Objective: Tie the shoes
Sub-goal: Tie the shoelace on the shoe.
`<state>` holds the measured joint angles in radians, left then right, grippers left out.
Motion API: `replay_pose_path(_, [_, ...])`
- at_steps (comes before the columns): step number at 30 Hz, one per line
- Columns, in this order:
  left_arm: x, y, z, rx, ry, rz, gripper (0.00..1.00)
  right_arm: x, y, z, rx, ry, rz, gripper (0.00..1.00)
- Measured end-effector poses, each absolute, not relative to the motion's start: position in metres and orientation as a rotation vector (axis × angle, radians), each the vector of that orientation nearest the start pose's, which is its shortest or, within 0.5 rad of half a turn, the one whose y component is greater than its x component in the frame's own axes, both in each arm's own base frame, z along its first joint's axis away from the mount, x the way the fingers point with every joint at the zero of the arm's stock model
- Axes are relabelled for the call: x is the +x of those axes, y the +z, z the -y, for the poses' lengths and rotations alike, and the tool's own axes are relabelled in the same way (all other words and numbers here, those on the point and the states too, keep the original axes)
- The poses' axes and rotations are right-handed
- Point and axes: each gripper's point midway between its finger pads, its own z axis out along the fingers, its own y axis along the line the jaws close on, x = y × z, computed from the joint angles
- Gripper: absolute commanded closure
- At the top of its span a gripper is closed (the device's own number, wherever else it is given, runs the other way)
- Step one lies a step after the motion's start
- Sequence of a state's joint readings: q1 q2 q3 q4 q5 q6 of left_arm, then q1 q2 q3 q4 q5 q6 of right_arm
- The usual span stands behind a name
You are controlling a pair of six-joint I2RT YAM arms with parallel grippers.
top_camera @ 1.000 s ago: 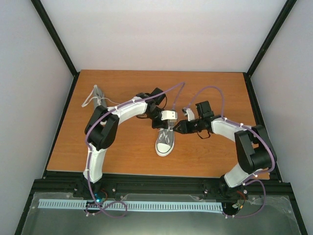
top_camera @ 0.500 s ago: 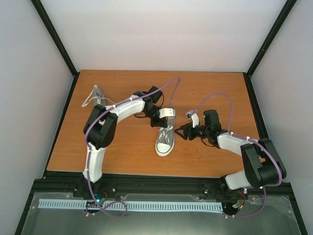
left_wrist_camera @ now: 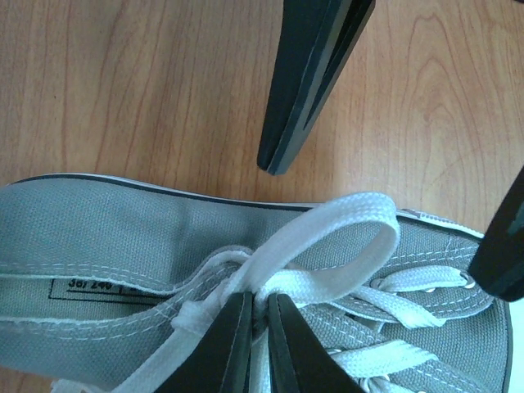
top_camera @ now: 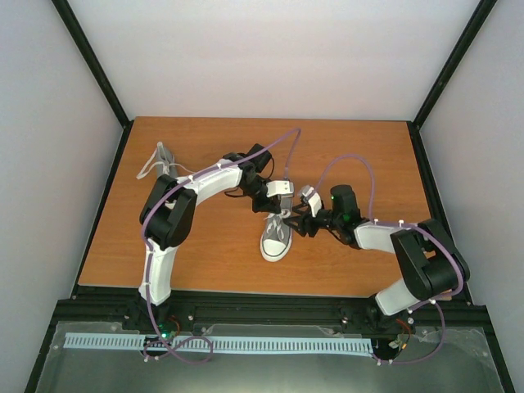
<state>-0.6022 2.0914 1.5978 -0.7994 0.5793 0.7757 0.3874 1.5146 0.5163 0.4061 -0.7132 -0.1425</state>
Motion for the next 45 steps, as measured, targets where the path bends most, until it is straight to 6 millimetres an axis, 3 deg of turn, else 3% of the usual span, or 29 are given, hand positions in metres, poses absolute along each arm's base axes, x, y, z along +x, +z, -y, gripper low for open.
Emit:
replay_pose_path(6, [0.322,0.07,0.336,1.811,-0.776,-2.029,0.9,0.288,0.086,-0.242,-0.984,0.89,-1.894,0.4])
replay_pose_path(11, [0.322,0.07,0.336,1.809,-0.777,-2.031,0.9,0.289,0.087,-0.242,-1.008,0.873,-1.869,0.48])
replay_pose_path(23, [0.322,0.07,0.336,1.806,-0.778,-2.034,0.9,0.291,0.088,-0.245,-1.043,0.864,-1.844,0.43])
replay_pose_path(25, [0.322,0.07,0.336,1.806,-0.778,-2.035,0.9,0.292,0.086,-0.246,-1.045,0.864,-1.847,0.47])
replay_pose_path(29, [0.322,0.07,0.335,1.802,-0.779,-2.04,0.9,0.296,0.082,-0.249,-1.048,0.868,-1.86,0.72])
replay_pose_path(35, [0.322,0.07,0.335,1.797,-0.781,-2.045,0.9,0.303,0.085,-0.252,-1.031,0.871,-1.86,0.92])
replay_pose_path(39, [0.322,0.07,0.334,1.798,-0.778,-2.046,0.9,0.303,0.084,-0.251,-1.021,0.866,-1.875,0.97])
replay_pose_path(45, [0.322,0.07,0.334,1.798,-0.779,-2.046,0.86,0.305,0.087,-0.245,-0.964,0.872,-1.901,0.97])
